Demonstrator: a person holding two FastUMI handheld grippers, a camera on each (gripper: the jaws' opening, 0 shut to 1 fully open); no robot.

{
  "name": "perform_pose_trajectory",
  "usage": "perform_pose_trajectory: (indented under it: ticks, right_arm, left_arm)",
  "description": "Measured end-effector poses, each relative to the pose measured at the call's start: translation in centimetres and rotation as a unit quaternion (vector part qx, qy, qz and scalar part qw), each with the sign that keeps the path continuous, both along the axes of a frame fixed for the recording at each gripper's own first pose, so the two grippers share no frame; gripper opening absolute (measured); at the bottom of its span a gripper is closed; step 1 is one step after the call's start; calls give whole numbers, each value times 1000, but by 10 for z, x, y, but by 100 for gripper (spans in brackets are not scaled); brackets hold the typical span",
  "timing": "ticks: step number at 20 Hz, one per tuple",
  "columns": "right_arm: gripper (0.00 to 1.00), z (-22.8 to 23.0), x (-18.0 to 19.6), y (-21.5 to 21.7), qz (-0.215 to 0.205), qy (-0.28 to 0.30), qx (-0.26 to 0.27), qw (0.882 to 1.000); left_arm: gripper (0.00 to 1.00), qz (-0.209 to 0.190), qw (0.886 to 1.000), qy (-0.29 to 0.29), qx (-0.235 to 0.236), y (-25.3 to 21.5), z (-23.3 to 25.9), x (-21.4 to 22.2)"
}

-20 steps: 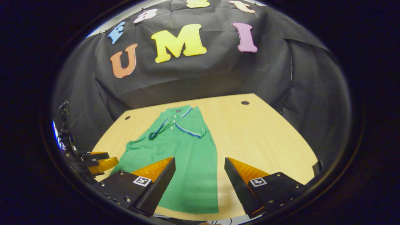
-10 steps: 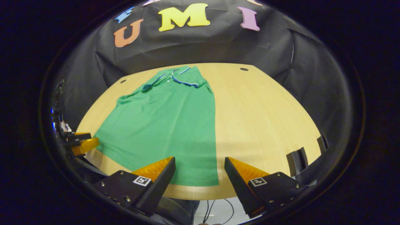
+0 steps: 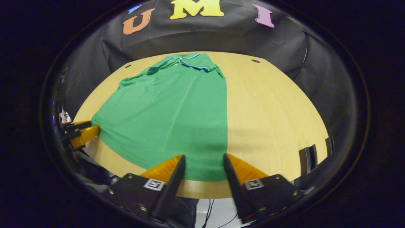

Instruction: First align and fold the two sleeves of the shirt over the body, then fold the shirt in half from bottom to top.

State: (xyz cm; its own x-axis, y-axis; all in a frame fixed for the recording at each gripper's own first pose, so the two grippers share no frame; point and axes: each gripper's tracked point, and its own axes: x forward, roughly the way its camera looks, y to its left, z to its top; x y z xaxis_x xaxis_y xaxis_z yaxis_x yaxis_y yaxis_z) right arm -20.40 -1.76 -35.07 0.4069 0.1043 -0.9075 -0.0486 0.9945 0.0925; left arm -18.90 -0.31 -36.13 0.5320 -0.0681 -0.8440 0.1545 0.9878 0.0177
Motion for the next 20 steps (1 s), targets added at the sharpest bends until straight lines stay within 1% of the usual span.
perform_pose_trajectory:
  ticks: [1,2,3,6,10,12,15,18,20]
  right_arm:
    - [35,2,-3,6,3,-2,9,1000]
    - [3,1,-4,4,10,0,3,1000]
    - [2,3,-3,6,18,6,5,1000]
    - [1,6,0,6,8,18,28,999]
    - [1,18,17,2,-3,10,36,999]
    - [1,33,36,1,-9,-5,44,999]
    - [1,57,74,-3,-25,-39,56,997]
    - [1,73,113,-7,-39,-65,67,995]
    - [1,78,132,-10,-44,-73,75,994]
  left_arm:
    - [67,-9,1000,5,-4,-8,0,-1]
    - [35,-2,1000,6,9,-9,0,1]
    - [4,-3,1000,5,14,-10,0,2]
    - [3,6,1000,17,4,-12,1,3]
    - [3,24,999,27,-17,-14,13,9]
    - [3,26,999,18,-24,-17,25,19]
    - [3,29,999,0,-34,-20,46,45]
    - [3,36,998,-18,-45,-25,62,79]
    - [3,38,998,-27,-50,-28,65,101]
